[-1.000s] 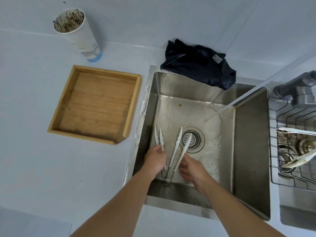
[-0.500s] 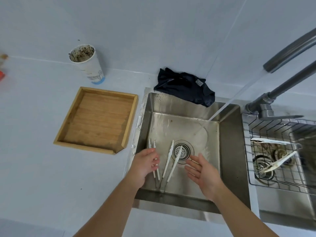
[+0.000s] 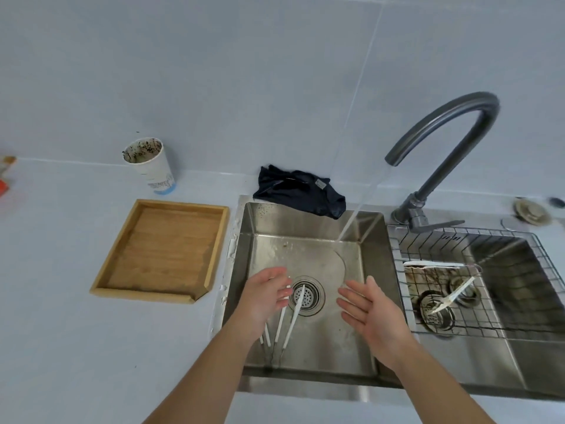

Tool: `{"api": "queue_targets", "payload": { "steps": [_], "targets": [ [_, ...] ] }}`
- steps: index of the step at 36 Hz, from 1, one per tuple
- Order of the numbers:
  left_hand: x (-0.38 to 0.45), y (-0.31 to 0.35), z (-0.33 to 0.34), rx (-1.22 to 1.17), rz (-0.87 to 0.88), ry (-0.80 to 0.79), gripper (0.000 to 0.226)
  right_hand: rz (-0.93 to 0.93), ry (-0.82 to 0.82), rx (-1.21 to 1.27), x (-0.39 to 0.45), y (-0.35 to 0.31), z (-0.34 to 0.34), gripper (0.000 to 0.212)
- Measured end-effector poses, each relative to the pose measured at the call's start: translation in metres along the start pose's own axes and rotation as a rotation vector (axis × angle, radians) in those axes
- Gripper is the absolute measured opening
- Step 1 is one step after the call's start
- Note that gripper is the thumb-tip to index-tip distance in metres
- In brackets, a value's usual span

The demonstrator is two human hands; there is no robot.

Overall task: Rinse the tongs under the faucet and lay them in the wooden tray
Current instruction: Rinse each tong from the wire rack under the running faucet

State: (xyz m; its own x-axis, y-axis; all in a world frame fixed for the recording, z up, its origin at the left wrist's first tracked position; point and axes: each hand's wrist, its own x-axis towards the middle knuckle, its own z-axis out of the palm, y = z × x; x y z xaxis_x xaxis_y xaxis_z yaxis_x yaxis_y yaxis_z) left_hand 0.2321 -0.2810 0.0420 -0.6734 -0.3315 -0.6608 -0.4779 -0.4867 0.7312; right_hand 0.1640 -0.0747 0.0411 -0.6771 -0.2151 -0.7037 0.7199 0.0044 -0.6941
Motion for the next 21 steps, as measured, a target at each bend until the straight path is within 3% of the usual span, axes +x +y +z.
{"api": "queue_targets", "payload": {
  "steps": [21],
  "targets": [
    [-0.013,-0.026,0.166,0.033,0.110,0.099,0.010,-0.049,-0.107,0.013,0.020,-0.091,-0.167,0.044]
  ]
}}
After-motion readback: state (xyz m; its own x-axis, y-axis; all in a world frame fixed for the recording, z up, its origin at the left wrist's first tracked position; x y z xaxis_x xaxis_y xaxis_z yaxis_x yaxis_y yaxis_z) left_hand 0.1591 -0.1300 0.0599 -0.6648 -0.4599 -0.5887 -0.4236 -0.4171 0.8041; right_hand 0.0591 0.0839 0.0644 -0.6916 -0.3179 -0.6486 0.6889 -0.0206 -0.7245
